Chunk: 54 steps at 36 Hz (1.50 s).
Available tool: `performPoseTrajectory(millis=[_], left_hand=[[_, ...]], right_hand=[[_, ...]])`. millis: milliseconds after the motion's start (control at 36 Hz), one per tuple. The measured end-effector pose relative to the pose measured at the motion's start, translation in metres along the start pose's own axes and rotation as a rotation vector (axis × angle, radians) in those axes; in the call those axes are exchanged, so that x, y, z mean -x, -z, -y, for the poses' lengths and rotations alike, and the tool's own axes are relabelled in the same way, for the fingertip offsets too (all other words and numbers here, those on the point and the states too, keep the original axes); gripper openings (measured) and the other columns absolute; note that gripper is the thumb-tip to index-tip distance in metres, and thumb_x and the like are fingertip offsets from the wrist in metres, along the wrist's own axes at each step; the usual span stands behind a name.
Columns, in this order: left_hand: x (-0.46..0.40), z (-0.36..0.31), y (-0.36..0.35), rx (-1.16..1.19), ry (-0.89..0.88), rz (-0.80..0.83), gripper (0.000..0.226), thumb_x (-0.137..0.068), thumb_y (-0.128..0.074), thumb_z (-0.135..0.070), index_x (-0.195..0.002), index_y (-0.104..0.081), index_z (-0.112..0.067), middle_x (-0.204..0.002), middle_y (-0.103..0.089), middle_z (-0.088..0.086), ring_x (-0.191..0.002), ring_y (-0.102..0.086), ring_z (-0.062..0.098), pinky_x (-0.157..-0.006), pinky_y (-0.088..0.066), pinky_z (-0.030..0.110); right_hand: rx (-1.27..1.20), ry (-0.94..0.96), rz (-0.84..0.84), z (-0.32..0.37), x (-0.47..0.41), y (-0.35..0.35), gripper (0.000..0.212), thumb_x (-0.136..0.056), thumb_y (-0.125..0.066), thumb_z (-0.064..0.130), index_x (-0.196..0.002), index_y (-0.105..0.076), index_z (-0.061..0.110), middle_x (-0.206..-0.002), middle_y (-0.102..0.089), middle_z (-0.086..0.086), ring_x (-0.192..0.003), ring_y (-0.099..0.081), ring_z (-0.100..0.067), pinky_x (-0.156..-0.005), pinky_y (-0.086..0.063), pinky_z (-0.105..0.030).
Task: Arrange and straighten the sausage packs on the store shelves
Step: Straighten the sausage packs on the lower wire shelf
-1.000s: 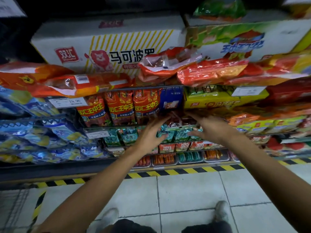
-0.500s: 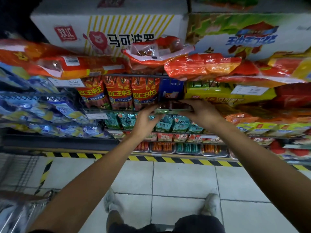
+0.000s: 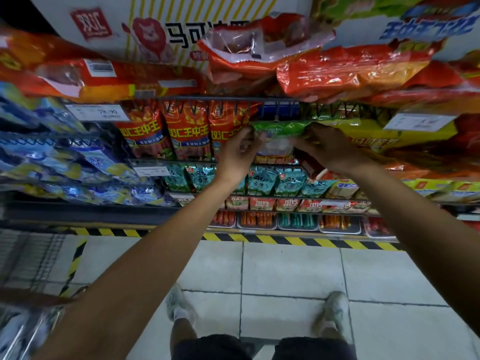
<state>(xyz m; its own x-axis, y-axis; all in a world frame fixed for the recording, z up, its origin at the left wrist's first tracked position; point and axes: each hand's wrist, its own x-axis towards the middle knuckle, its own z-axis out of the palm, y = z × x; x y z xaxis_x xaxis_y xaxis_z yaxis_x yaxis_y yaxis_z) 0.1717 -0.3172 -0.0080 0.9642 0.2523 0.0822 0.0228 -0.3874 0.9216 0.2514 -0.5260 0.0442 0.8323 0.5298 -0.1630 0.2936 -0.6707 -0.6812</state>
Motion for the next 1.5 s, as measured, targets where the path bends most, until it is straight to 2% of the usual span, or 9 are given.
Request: performPoseTrajectory(millis=[222, 333, 444, 556, 778, 944, 1111, 1278, 1500], left_hand=[[-0.003, -0.001, 0.002, 0.06, 0.051, 0.142, 0.033, -0.102, -0.062, -0.015, -0.131, -0.053, -0.003, -0.128, -0.065, 0.01, -0.119, -0.062, 0.016, -0.102, -0.05, 0.024], [0.008, -0.01, 0.004, 0.066, 0.067, 0.074, 0.013, -0.1, -0.062, -0.007, -0.096, -0.06, -0.019, -0.102, -0.068, 0.014, -0.109, -0.065, 0.026, -0.099, -0.051, 0.028], [0.024, -0.013, 0.011, 0.123, 0.041, 0.009, 0.007, -0.099, -0.065, -0.008, -0.1, -0.067, -0.001, -0.093, -0.072, 0.007, -0.1, -0.07, 0.018, -0.095, -0.054, 0.031], [0.042, -0.033, 0.023, 0.165, 0.004, -0.107, 0.014, -0.097, -0.069, -0.016, -0.109, -0.074, -0.012, -0.102, -0.073, -0.006, -0.099, -0.068, -0.001, -0.092, -0.051, 0.016], [0.082, -0.066, 0.046, 0.144, -0.036, -0.126, 0.034, -0.1, -0.062, -0.038, -0.132, -0.053, -0.043, -0.135, -0.056, -0.015, -0.129, -0.051, -0.001, -0.112, -0.045, 0.036], [0.111, -0.064, 0.059, 0.148, 0.217, 0.136, 0.073, -0.091, -0.074, -0.034, -0.153, -0.038, -0.021, -0.15, -0.046, -0.014, -0.137, -0.045, 0.002, -0.114, -0.043, 0.033], [0.129, -0.057, 0.05, 0.272, 0.248, -0.003, 0.04, -0.088, -0.079, -0.018, -0.121, -0.061, -0.03, -0.113, -0.071, -0.013, -0.1, -0.068, -0.003, -0.082, -0.056, 0.016], [0.144, -0.052, 0.039, 0.674, 0.473, -0.192, 0.049, -0.082, -0.081, -0.024, -0.126, -0.059, -0.019, -0.119, -0.074, 0.003, -0.111, -0.071, 0.022, -0.085, -0.06, 0.039], [0.171, -0.056, 0.009, 0.895, 0.594, -0.162, 0.065, -0.079, -0.079, -0.03, -0.137, -0.051, -0.022, -0.123, -0.073, 0.003, -0.115, -0.069, 0.021, -0.092, -0.056, 0.039]], right_hand=[[-0.021, -0.02, 0.05, -0.004, -0.008, 0.0, 0.042, -0.094, -0.064, 0.046, -0.115, -0.058, 0.01, -0.105, -0.068, 0.0, -0.09, -0.063, -0.015, -0.073, -0.048, -0.025], [0.108, -0.018, 0.018, 0.001, -0.002, -0.002, 0.046, -0.096, -0.061, 0.05, -0.097, -0.071, 0.005, -0.088, -0.073, -0.008, -0.082, -0.068, -0.02, -0.073, -0.053, -0.035], [0.174, -0.012, -0.045, 0.013, 0.01, -0.002, 0.049, -0.096, -0.057, 0.055, -0.093, -0.068, 0.008, -0.075, -0.066, -0.001, -0.071, -0.063, -0.018, -0.063, -0.045, -0.032], [0.089, 0.076, -0.166, 0.033, 0.031, -0.002, 0.04, -0.097, -0.056, 0.054, -0.096, -0.059, 0.014, -0.075, -0.058, 0.009, -0.07, -0.062, -0.021, -0.065, -0.048, -0.035], [0.077, 0.229, -0.31, 0.069, 0.07, -0.009, 0.047, -0.093, -0.043, 0.068, -0.079, -0.05, 0.023, -0.059, -0.054, -0.002, -0.05, -0.053, -0.019, -0.051, -0.041, -0.037], [-0.129, 0.177, -0.333, 0.08, 0.097, -0.023, 0.048, -0.094, -0.051, 0.062, -0.092, -0.067, 0.017, -0.081, -0.07, 0.01, -0.074, -0.065, -0.005, -0.064, -0.049, -0.027], [-0.499, 0.036, -0.278, 0.069, 0.117, -0.046, 0.043, -0.098, -0.059, 0.045, -0.135, -0.059, 0.023, -0.123, -0.067, 0.012, -0.111, -0.062, 0.004, -0.096, -0.051, -0.019], [-0.851, -0.191, -0.252, 0.057, 0.148, -0.085, 0.048, -0.096, -0.064, 0.035, -0.139, -0.044, 0.031, -0.125, -0.061, 0.013, -0.114, -0.06, 0.003, -0.081, -0.051, -0.012], [-1.365, -0.368, -0.065, 0.066, 0.169, -0.125, 0.047, -0.093, -0.063, 0.034, -0.135, -0.058, 0.014, -0.13, -0.069, -0.007, -0.123, -0.064, -0.024, -0.108, -0.046, -0.043]])
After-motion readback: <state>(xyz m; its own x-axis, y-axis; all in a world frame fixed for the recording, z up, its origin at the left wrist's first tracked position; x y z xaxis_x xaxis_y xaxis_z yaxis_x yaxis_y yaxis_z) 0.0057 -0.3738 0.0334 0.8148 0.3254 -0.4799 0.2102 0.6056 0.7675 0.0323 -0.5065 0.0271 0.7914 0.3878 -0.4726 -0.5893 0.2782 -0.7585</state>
